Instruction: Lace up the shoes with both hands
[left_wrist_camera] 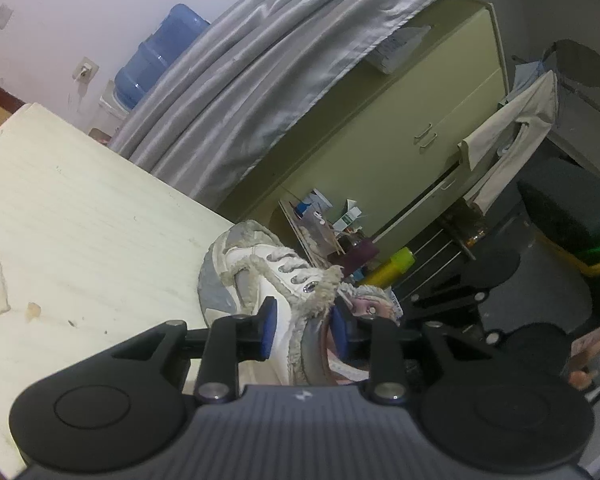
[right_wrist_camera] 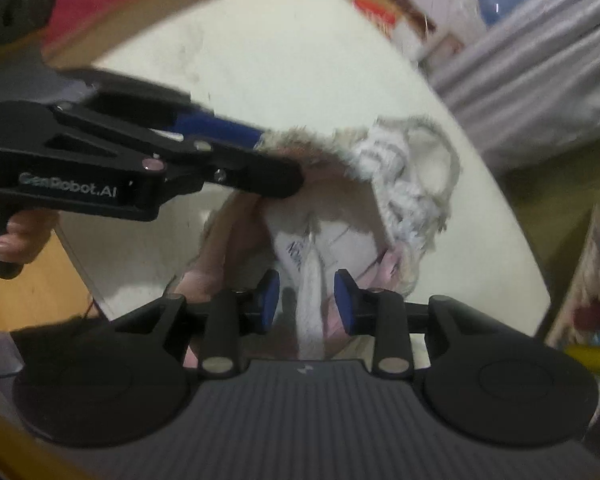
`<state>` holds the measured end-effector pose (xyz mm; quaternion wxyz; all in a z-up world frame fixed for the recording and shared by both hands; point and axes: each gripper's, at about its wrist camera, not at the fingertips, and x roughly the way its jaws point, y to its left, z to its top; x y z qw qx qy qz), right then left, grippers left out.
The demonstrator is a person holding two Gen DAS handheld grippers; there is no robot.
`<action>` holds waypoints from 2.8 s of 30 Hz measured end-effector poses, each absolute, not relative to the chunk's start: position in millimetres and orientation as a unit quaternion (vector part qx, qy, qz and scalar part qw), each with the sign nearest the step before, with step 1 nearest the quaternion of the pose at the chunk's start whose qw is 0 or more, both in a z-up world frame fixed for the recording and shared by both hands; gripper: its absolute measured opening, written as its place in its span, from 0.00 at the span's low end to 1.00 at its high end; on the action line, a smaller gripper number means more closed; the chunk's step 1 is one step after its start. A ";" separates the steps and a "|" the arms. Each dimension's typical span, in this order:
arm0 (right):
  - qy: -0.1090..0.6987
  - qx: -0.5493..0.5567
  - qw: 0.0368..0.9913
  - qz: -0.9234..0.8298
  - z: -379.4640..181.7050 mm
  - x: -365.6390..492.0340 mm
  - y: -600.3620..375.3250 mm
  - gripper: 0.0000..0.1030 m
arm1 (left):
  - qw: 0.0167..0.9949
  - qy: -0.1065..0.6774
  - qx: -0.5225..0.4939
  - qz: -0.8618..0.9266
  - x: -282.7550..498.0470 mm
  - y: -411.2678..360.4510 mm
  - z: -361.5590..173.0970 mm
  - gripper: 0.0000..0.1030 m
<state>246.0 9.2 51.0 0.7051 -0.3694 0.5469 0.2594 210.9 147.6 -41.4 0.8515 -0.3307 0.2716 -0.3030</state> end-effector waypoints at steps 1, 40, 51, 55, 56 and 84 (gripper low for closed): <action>0.551 -0.370 0.705 0.250 48.7 245.3 11.6 0.25 | 0.850 0.271 -0.335 -0.303 210.7 148.8 -42.6 0.29; 0.220 -0.144 0.915 0.307 8.6 164.1 -90.1 0.02 | 0.845 0.267 -0.359 -0.294 206.9 148.6 -55.5 0.44; 0.211 -0.151 0.917 0.303 5.5 162.6 -87.8 0.02 | 0.845 0.265 -0.358 -0.295 206.7 150.5 -57.7 0.45; 0.212 -0.148 0.915 0.309 4.8 168.6 -89.2 0.03 | 0.845 0.264 -0.358 -0.298 206.3 151.4 -58.9 0.45; 0.210 -0.149 0.916 0.308 4.6 168.0 -89.4 0.03 | 0.844 0.264 -0.358 -0.298 206.5 151.5 -59.3 0.45; 0.183 -0.153 0.903 0.358 -1.8 176.8 -96.7 0.03 | 0.844 0.260 -0.359 -0.302 208.2 152.7 -63.7 0.49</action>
